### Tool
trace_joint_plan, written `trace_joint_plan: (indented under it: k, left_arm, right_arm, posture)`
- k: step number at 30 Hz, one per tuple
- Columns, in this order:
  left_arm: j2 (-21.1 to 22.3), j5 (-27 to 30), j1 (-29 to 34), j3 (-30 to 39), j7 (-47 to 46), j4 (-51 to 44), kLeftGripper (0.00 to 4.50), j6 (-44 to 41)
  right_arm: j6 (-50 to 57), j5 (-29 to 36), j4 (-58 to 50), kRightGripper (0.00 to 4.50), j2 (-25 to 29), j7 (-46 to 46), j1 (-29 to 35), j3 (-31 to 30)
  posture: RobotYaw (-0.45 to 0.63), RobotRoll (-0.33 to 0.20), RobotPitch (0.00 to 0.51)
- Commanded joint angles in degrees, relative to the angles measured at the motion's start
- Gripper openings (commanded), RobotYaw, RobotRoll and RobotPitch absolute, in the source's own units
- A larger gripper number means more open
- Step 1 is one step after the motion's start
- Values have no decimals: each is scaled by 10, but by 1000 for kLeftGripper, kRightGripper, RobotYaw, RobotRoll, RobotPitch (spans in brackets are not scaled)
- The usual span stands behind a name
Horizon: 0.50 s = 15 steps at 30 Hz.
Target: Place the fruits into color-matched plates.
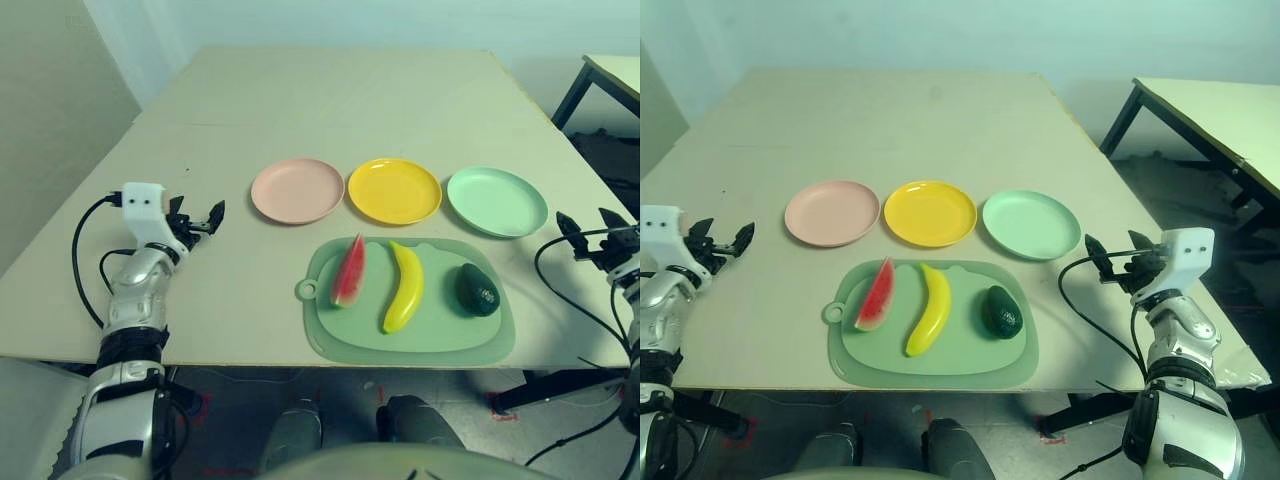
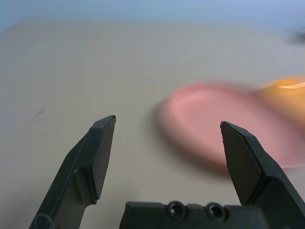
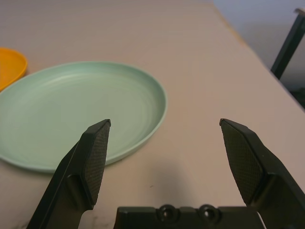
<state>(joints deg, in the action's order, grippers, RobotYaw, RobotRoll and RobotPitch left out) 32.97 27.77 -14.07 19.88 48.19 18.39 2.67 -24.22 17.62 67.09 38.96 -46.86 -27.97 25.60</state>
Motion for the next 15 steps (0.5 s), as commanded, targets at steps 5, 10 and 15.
trace_joint_plan:
  k: [5, 10, 15]
  left_arm:
    - [125, 81, 84, -12, 217, -135, 4468, -89]
    - [166, 70, 74, -59, 303, -156, 4468, -107]
    - [170, 46, 41, -110, 339, -159, 4468, -105]
  right_arm:
    - [42, 9, -21, 4500, 5, -72, -12, -13]
    - [133, -33, -106, 4500, 77, -124, -38, -72]
    - [186, -89, -237, 4500, 154, -291, -76, -196]
  posture:
    - [-27, 0, 72]
    - [-70, 0, 52]
    - [-95, 0, 52]
